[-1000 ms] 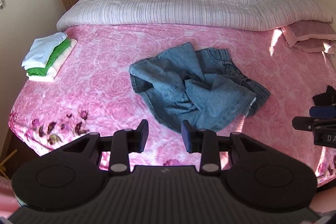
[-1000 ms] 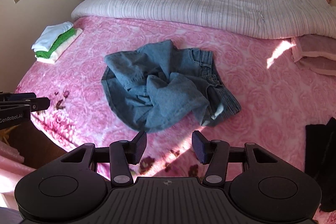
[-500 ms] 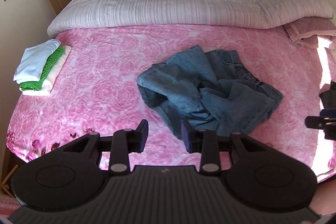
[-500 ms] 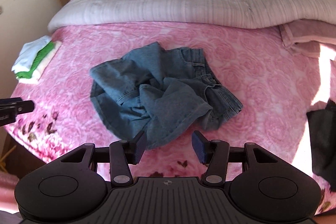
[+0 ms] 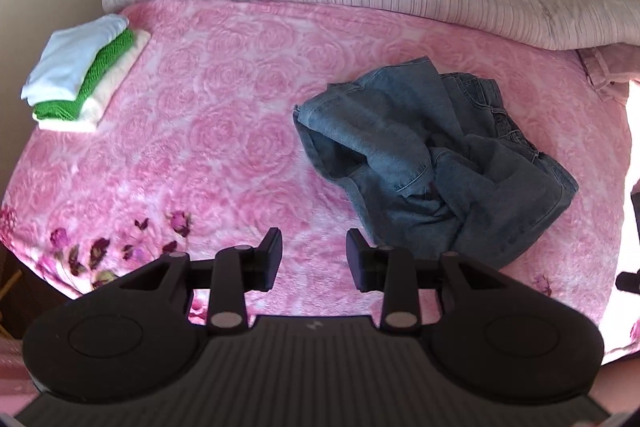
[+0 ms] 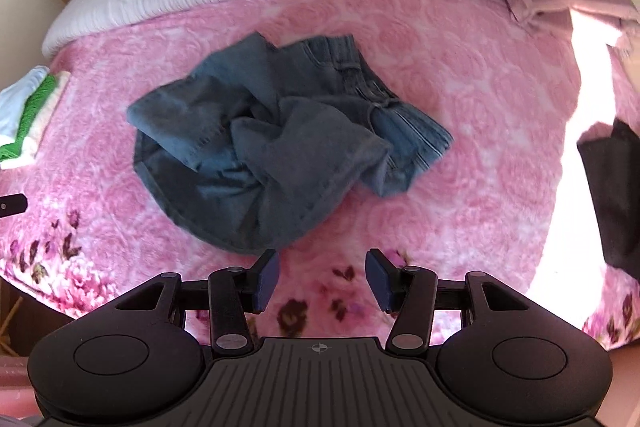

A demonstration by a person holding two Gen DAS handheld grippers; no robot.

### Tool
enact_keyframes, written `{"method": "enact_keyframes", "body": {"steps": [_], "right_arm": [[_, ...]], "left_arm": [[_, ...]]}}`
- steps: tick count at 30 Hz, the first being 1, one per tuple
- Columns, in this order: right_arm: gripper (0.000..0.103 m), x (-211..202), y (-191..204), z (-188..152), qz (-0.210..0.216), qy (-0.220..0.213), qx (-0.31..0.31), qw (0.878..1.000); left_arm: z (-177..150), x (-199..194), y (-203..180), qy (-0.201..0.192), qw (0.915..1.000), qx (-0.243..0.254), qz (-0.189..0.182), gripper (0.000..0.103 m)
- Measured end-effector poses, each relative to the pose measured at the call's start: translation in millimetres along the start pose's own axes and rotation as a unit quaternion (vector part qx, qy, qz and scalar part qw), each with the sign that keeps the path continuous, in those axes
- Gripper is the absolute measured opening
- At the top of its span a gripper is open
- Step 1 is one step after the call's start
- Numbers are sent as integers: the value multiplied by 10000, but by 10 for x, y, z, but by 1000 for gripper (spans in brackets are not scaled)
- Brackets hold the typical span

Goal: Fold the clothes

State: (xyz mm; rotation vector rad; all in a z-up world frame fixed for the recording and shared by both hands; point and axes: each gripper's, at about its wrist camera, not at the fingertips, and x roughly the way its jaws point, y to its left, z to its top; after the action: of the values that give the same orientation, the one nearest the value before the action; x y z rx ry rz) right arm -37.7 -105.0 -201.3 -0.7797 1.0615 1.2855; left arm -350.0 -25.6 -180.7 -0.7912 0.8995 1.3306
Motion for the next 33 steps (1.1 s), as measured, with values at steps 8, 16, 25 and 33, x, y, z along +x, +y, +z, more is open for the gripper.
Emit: {"method": "enact_keyframes", "body": {"steps": [8,16,25,33], "right_arm": [[52,182,-627,41,-161,63,493,9986],[52,513,-1288,220,73,252,809,9964],[52,943,-1957,528,690,16,1830,9807],[52,1527,-2260,625,1344,-107,2966,9455]], "left_arm": [[83,190,-101,84,9994,-309,93,32],[128,494,-286,385,9959,-808,91,33],[188,741,-186,378,9887,-1413,332,36],[315,1244,49,653,9777,-1969,336,37]]}}
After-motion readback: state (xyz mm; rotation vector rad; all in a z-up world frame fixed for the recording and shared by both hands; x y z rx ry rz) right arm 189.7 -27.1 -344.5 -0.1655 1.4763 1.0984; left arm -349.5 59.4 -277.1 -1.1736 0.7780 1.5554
